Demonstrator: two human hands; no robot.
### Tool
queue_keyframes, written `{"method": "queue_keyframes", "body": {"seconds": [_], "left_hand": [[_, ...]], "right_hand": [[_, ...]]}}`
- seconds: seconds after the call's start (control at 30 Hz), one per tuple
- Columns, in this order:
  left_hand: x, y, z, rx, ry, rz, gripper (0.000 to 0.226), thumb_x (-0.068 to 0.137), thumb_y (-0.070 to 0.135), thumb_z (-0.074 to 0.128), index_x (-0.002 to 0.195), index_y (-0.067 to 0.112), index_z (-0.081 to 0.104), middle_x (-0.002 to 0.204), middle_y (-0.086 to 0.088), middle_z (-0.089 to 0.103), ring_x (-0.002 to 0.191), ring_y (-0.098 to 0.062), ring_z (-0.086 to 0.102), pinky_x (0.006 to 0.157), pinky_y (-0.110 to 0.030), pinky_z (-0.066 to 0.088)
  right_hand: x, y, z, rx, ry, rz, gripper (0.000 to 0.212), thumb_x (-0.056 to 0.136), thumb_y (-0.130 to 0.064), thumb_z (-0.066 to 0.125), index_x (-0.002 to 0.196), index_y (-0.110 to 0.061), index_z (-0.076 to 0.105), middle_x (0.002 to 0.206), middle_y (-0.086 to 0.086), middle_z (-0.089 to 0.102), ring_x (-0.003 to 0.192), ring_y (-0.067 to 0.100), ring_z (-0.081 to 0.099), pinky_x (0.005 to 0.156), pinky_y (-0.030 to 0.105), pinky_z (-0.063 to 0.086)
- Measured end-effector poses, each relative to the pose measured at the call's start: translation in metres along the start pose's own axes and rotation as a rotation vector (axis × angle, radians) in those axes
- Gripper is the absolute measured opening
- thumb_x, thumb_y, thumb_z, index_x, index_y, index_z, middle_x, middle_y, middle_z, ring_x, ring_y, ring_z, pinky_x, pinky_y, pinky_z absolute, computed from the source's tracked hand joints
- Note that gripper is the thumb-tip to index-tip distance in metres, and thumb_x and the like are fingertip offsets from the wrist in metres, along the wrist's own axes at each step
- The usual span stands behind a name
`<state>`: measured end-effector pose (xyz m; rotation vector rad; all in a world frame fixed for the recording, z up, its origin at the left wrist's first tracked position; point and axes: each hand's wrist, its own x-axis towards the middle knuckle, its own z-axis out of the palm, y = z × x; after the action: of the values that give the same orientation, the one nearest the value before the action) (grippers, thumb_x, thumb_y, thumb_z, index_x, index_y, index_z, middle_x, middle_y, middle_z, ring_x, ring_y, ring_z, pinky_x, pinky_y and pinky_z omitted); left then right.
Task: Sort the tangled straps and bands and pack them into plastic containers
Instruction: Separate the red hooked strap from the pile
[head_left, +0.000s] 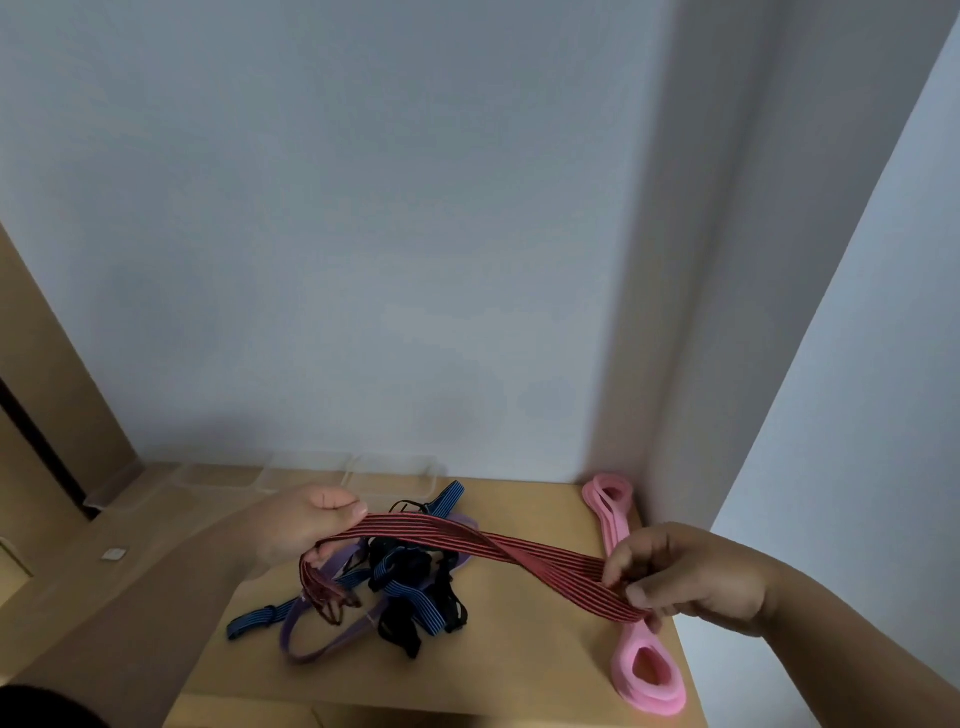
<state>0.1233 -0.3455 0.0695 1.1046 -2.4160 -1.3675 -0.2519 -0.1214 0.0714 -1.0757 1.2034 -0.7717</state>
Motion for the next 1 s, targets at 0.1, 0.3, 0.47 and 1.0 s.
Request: {"method": "queue_keyframes", "body": {"seconds": [0.1,0.3,0.47,1.0], "left_hand": [[-0.001,-0.002,0.003,0.005,-0.009,-0.019,0.043,0.103,0.039,0.044,0.064,0.03,0.059,0.056,0.003,0.051,0.053,-0.013,0.044,0.067,-0.033,0.044],[-0.003,-0.006,0.006,0.001,-0.027,0.0,0.044,0.103,0.038,0.045,0.063,0.032,0.06,0.056,0.005,0.051,0.053,-0.011,0.044,0.067,-0.033,0.042],[-0.001,-0.002,0.009,0.074,-0.025,-0.005,0.039,0.102,0.039,0.048,0.065,0.031,0.058,0.061,0.005,0.058,0.057,-0.012,0.052,0.067,-0.031,0.045],[-0.016,-0.003,0.051,0.059,-0.257,-0.066,0.012,0.099,0.019,0.059,0.088,0.017,0.061,0.081,-0.006,0.075,0.067,-0.012,0.065,0.064,-0.023,0.05]], "right_hand": [[-0.001,0.013,-0.006,0.237,0.036,-0.063,0.052,0.064,-0.01,0.091,0.108,0.009,0.071,0.096,0.024,0.067,0.086,0.028,0.068,0.081,0.034,0.058],[-0.004,0.013,0.0,0.384,0.17,-0.014,0.059,0.059,-0.009,0.094,0.112,0.006,0.071,0.097,0.022,0.065,0.084,0.033,0.07,0.074,0.042,0.063],[0.002,-0.004,0.011,-0.069,0.499,0.158,0.021,0.082,0.01,0.067,0.099,-0.003,0.069,0.076,0.014,0.059,0.054,0.019,0.056,0.047,0.028,0.05],[0.001,-0.082,0.018,0.171,0.48,-0.075,0.015,0.093,-0.003,0.062,0.101,0.005,0.072,0.071,0.015,0.066,0.057,0.018,0.06,0.048,0.021,0.055]]}}
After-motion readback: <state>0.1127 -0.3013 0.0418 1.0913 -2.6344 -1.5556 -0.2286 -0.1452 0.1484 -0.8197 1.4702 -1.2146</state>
